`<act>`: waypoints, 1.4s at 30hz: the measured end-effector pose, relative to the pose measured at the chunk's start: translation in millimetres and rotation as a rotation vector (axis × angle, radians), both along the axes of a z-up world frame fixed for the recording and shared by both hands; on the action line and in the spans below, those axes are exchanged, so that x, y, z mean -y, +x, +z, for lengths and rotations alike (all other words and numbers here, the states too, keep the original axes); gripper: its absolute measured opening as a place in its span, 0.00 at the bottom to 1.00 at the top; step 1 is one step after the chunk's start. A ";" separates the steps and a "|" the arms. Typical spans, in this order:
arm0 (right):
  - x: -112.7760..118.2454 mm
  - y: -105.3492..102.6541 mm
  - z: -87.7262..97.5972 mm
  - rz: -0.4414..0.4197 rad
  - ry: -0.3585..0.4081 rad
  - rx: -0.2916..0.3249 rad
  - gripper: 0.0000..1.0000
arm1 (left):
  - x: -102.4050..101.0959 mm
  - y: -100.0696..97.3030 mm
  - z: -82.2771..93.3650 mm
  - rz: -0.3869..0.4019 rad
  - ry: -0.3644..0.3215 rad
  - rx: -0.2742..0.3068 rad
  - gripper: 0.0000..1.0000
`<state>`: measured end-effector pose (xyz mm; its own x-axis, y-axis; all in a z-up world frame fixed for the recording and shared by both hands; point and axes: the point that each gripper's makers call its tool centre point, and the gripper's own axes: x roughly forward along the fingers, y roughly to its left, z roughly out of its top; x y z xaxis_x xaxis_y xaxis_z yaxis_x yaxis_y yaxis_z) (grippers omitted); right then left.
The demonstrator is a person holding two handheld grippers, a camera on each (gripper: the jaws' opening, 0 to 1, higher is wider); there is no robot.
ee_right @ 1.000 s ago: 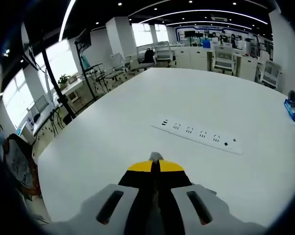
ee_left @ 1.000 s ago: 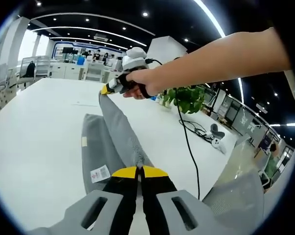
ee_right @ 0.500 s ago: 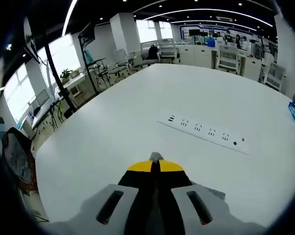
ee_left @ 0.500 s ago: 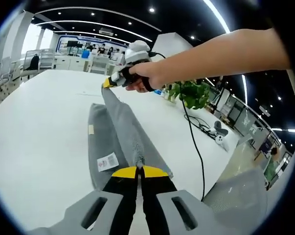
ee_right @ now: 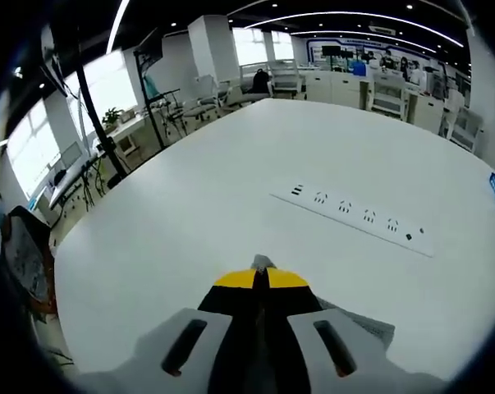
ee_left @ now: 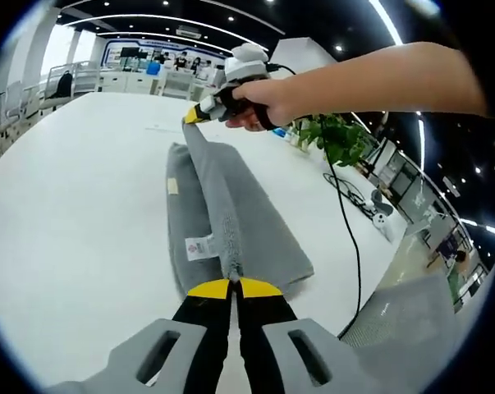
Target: Fold the towel on the table until its edges align and the towel forms a compact rectangular stack.
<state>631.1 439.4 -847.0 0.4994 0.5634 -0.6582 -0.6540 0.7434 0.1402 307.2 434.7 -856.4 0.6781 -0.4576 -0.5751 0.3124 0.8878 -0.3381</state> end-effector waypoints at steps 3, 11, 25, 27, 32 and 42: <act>-0.2 0.3 -5.2 -0.006 -0.001 -0.001 0.00 | -1.8 1.9 -6.9 -0.007 0.013 -0.015 0.02; -4.2 7.8 -18.1 -0.044 -0.019 -0.012 0.00 | -12.5 3.5 -24.9 0.010 0.016 -0.074 0.02; -6.2 9.1 -35.8 -0.075 -0.039 -0.032 0.01 | -29.3 4.9 -39.7 0.027 0.038 -0.111 0.07; -6.5 8.5 -35.5 -0.071 -0.036 -0.027 0.01 | -32.3 3.5 -39.6 0.033 0.037 -0.110 0.09; -9.3 5.7 -31.6 -0.069 -0.006 -0.018 0.06 | -33.9 2.4 -36.5 0.029 0.044 -0.103 0.09; 12.4 8.5 -11.8 -0.102 0.007 0.047 0.17 | -40.6 10.3 -18.1 0.043 0.054 -0.039 0.10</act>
